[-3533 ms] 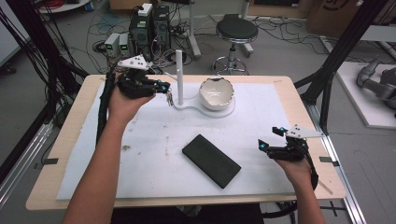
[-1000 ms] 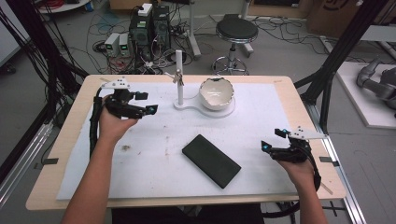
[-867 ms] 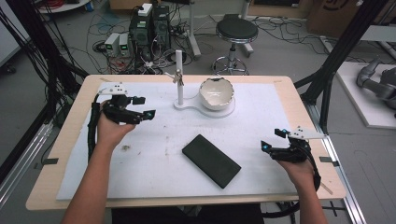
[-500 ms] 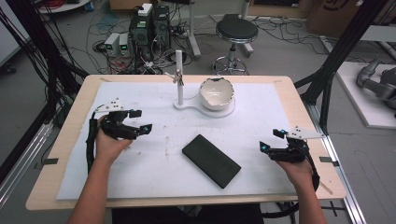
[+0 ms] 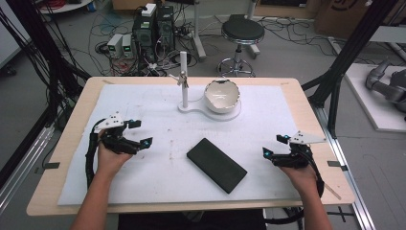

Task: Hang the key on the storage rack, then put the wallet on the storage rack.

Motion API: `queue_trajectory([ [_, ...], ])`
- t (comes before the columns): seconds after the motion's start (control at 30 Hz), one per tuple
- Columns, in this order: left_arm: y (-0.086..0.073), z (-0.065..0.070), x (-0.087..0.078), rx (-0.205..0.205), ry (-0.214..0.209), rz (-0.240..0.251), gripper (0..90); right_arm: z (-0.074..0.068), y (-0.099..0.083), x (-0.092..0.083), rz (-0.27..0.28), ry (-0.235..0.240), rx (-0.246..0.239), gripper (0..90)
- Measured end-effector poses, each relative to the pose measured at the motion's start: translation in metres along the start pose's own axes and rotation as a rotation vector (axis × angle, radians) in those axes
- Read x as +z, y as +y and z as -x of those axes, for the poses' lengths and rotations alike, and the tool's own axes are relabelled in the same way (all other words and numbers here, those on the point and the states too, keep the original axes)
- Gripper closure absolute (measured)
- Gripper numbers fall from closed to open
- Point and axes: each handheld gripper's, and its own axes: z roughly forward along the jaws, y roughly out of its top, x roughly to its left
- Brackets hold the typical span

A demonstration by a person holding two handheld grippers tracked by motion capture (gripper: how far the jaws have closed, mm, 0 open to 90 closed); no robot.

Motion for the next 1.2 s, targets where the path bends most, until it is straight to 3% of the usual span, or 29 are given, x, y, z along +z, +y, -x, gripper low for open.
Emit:
queue_trajectory([
  [0.23,-0.003,0.000,-0.001,0.002,0.021,-0.008,5.6,-0.001,0.000,-0.001,0.001,0.011,0.006,18.5],
  [0.53,-0.003,0.000,0.000,-0.001,0.013,-0.014,5.6,-0.006,0.005,0.000,0.005,0.024,0.018,18.4],
  [0.8,-0.003,0.001,0.001,0.000,0.020,-0.019,5.6,-0.012,0.009,0.001,0.035,-0.006,0.033,18.5],
  [0.87,-0.003,0.002,0.001,0.006,0.019,-0.025,5.6,-0.012,0.011,0.002,0.026,0.041,0.048,18.5],
  [1.2,-0.001,0.007,0.002,0.023,0.023,-0.037,5.6,-0.029,0.011,0.015,-0.045,0.161,-0.001,18.5],
])
